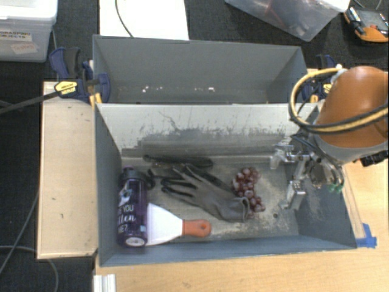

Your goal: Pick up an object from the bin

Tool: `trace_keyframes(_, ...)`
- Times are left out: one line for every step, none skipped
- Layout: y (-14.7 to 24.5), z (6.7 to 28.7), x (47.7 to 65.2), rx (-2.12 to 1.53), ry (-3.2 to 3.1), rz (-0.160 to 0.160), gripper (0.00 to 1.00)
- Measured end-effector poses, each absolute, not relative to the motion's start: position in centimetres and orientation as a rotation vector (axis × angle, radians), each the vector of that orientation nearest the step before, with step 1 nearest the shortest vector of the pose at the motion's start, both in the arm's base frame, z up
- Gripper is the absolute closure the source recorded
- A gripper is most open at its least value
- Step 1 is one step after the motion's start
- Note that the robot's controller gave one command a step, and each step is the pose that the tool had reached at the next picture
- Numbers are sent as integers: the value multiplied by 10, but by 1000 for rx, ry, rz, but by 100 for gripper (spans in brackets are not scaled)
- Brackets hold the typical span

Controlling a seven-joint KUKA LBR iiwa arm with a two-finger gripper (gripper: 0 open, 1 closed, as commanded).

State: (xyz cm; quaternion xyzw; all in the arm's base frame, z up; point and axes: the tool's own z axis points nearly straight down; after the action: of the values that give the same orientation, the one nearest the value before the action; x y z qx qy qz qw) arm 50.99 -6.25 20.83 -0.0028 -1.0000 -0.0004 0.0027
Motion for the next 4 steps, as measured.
trace_keyframes(-62, 213, 512, -2, -3145, 0, 0)
trace_keyframes(10, 66, 532, -22, -3139, -3, 0)
trace_keyframes(20, 134, 523, -291, -3145, 2, 0)
trace_keyframes(38, 100, 515, -217, -3130, 0, 0)
